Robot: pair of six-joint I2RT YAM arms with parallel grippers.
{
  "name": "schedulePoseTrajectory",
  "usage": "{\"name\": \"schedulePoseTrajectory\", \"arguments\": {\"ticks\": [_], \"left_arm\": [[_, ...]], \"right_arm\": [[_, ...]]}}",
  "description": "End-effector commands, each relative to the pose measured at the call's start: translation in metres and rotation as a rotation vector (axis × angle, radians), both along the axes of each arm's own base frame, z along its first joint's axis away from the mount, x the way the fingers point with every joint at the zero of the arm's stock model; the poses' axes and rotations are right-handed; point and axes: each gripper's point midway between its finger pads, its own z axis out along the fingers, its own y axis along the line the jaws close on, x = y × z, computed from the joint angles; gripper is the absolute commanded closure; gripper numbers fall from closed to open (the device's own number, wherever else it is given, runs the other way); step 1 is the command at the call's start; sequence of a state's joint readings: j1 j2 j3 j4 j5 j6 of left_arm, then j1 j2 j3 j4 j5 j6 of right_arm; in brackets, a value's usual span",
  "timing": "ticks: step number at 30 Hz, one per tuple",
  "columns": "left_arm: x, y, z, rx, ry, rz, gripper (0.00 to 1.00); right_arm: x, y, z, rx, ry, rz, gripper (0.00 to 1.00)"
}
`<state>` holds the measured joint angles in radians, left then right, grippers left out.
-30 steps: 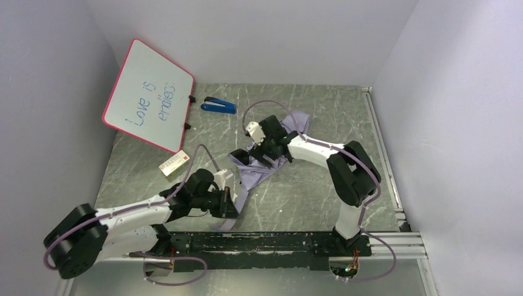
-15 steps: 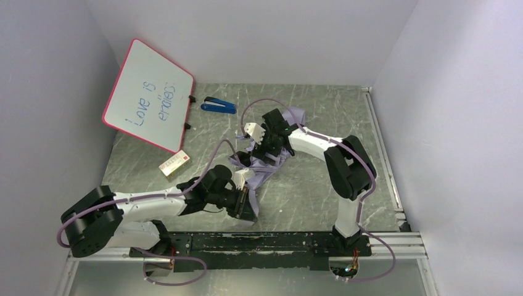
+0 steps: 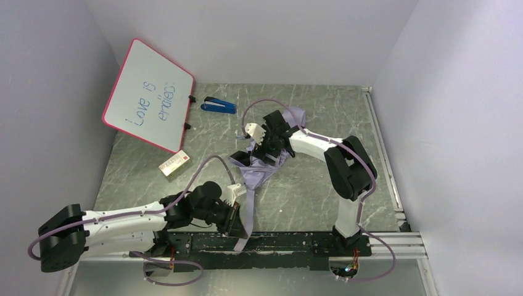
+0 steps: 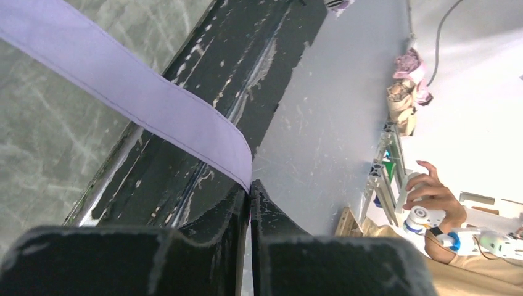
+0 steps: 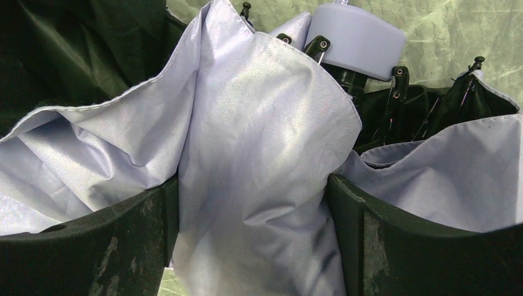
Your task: Put away the umbrella
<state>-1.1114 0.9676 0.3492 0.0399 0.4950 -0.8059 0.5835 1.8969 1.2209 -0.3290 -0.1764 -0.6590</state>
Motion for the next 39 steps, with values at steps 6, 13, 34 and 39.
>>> {"name": "schedulePoseTrajectory", "arguments": {"ticks": [6, 13, 34, 39], "left_arm": [[0.006, 0.023, -0.043, 0.198, -0.011, 0.115, 0.8], [0.029, 0.029, -0.031, 0.258, -0.107, 0.202, 0.58], [0.198, 0.048, 0.042, 0.354, -0.411, 0.554, 0.32], [0.241, 0.072, 0.062, 0.367, -0.444, 0.683, 0.1]], "right_arm": [[0.001, -0.003, -0.005, 0.038, -0.027, -0.035, 0.16], [-0.001, 0.0, 0.008, 0.081, -0.042, -0.039, 0.15], [-0.019, 0.007, 0.131, 0.422, -0.172, -0.221, 0.07], [-0.027, -0.008, 0.164, 0.528, -0.204, -0.366, 0.07]]}}
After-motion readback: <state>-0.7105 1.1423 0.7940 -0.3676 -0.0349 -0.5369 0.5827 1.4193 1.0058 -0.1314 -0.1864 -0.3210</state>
